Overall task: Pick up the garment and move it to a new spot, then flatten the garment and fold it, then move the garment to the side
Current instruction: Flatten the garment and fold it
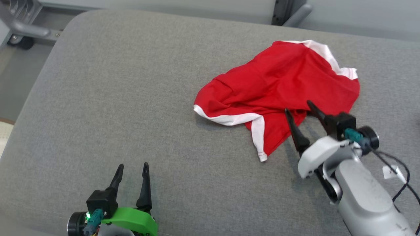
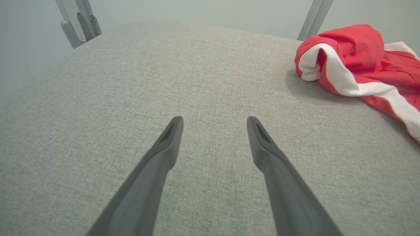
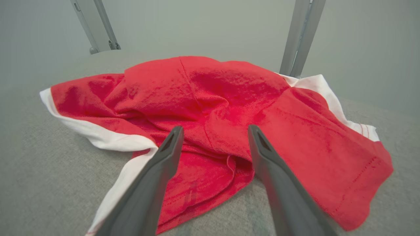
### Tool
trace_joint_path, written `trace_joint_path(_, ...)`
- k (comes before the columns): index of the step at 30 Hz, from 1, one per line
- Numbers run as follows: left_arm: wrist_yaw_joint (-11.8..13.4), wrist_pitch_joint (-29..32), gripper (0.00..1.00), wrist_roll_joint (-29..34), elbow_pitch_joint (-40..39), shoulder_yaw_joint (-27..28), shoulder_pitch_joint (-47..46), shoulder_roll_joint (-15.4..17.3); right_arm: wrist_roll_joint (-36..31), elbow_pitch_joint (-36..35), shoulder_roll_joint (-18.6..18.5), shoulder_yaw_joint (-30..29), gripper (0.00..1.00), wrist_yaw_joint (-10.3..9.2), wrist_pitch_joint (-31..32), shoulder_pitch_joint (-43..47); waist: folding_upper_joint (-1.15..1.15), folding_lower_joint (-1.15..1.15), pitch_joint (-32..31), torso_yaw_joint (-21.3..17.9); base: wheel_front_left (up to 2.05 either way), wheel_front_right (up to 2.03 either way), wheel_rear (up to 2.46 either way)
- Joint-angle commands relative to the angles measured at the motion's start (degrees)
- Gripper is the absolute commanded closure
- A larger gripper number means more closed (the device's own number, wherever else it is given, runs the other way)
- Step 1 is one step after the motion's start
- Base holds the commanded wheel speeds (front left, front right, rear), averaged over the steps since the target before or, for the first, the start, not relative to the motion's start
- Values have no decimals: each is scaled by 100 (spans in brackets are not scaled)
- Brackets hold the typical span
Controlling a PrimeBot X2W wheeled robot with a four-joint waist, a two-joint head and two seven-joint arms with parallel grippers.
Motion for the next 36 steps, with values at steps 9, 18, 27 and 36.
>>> trace_joint_path(9, -107, 0, 0, 127, 47, 178, 308, 23, 411, -466, 87, 585, 0, -9, -12, 1133, 48, 0, -770, -592, 0, 0, 0)
trace_joint_path(18, -143, 0, 0, 56, 112, 8, 290, 23, 610, -275, 39, 1280, 0, -9, -13, 1062, 48, 0, -562, -333, 0, 0, 0)
trace_joint_path(27, -140, 0, 0, 22, 171, -44, 202, 21, 511, 126, 27, 1412, 0, -9, -13, 871, 48, 0, -377, 28, 0, 0, 0)
trace_joint_path(36, -78, 0, 0, -81, 151, -66, 126, 21, 215, 332, 42, 1378, 100, -9, -13, 647, 48, 0, -174, 104, 0, 0, 0)
